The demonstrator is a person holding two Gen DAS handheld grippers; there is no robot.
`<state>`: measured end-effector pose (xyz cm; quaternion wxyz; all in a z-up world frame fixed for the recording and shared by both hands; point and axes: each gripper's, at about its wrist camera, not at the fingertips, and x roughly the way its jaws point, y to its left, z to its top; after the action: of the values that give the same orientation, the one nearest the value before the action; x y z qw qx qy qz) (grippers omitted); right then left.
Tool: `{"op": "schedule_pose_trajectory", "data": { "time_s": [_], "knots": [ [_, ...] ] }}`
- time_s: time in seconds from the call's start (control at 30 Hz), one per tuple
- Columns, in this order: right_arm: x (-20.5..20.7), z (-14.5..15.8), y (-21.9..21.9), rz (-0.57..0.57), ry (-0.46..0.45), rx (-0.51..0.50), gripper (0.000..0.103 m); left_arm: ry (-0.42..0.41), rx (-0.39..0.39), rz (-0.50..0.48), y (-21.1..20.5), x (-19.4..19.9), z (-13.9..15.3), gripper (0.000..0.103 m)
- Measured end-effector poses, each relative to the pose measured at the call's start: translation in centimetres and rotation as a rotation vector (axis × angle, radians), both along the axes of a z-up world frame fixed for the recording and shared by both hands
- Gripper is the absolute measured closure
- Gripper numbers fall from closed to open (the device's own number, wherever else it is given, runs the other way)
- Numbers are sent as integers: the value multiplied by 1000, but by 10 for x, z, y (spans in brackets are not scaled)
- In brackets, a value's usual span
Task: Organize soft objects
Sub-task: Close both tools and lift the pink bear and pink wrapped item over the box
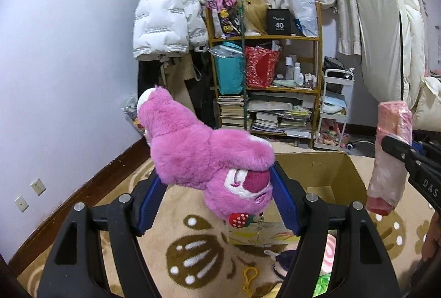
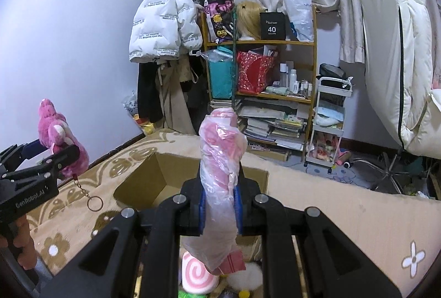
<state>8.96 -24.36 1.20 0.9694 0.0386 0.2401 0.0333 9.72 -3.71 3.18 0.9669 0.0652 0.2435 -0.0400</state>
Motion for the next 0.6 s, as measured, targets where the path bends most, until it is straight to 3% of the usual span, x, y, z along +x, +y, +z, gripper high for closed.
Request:
{"op": "schedule_pose_trajectory", "data": {
  "time_s": [0.5, 0.6],
  "knots": [
    [48, -32, -7, 42, 25, 9, 86, 53, 19, -68, -25, 44, -29, 31],
    [53, -38, -4, 45, 25, -41, 86, 66, 29, -83, -29, 49, -36, 31]
  ]
}}
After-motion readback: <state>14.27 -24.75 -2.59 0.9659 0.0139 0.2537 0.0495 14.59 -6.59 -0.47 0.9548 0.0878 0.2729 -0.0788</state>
